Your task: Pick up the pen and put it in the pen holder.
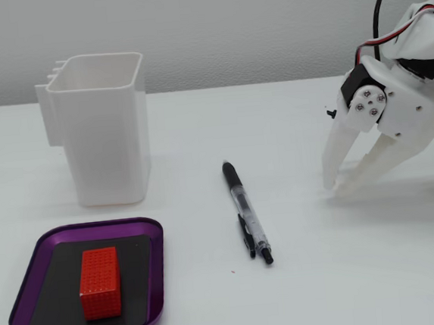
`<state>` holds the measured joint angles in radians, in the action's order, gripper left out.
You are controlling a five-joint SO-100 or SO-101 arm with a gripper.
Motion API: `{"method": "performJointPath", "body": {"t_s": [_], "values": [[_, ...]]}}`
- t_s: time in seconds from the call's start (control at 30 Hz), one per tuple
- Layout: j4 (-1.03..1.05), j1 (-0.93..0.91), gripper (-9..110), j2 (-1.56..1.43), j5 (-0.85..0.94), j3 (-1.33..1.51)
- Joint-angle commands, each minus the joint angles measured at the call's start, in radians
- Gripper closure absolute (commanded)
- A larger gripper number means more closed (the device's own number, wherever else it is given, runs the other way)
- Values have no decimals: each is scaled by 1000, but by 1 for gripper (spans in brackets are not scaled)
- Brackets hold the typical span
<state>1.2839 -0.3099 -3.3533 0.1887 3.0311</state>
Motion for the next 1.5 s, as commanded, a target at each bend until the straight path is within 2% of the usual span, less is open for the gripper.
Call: {"method": "performJointPath", "body": {"t_s": [0.0, 0.4, 0.7, 0.83, 1.03, 1.2, 1.33, 1.47], "values": [[-118, -3, 102, -55, -3, 5], [-118, -3, 102, -54, 3, 3], [-118, 8, 100, 26, 8, -239], [-126, 8, 97, 276, 11, -336], [-97, 12, 92, 784, 11, -695], [18, 124, 84, 1160, 11, -977], [28, 210, 76, 1370, 5, -1086], [-18, 230, 75, 1482, 3, -1108]]}}
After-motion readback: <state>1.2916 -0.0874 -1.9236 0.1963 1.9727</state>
